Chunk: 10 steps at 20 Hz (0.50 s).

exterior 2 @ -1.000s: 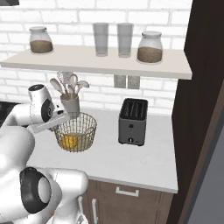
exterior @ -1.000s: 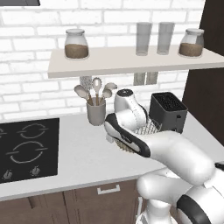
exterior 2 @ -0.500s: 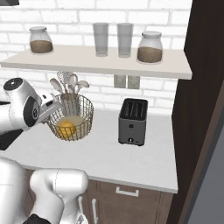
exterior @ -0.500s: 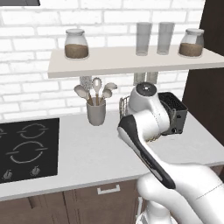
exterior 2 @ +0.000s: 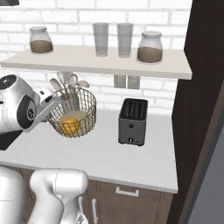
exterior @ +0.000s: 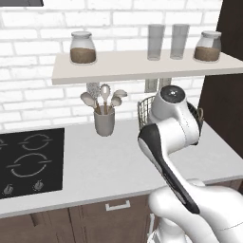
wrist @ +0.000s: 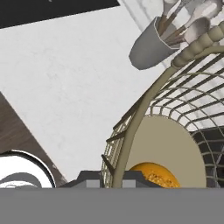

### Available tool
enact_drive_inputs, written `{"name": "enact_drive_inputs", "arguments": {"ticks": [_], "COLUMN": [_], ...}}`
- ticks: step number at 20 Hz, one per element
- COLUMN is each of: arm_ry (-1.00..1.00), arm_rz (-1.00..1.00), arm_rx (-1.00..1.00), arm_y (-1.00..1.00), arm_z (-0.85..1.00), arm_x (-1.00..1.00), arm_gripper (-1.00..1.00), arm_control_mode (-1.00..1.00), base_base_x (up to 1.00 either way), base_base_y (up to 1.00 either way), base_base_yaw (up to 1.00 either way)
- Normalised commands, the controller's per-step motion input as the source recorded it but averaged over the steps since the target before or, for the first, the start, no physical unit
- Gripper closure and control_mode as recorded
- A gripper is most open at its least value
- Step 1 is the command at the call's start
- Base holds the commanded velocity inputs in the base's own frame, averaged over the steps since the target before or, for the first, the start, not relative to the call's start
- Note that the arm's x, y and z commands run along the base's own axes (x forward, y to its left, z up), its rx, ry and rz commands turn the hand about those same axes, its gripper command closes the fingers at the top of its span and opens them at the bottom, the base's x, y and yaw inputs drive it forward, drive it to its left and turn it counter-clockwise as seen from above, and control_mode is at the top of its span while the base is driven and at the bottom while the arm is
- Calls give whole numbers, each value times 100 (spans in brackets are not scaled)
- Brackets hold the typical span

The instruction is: Open the cabinet, pick up the bread from the cabinet and place it in the basket. Then move the basket to the dining counter.

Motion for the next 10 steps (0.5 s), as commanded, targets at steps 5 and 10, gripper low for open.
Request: {"name": "enact_drive_inputs", "arguments": {"ticks": [5,10], "arm_ry": [17,14], "arm_rz": [-12,-8], "arm_rx": [1,0], "arm_y": [-50,-30], "arm_z": [0,-8], "arm_x": [0,1], "arm_gripper": [100,100], "arm_control_mode": [-100,-100], "base_base_x": [0,0], "base_base_y": [0,0], "base_base_yaw": [0,0]}}
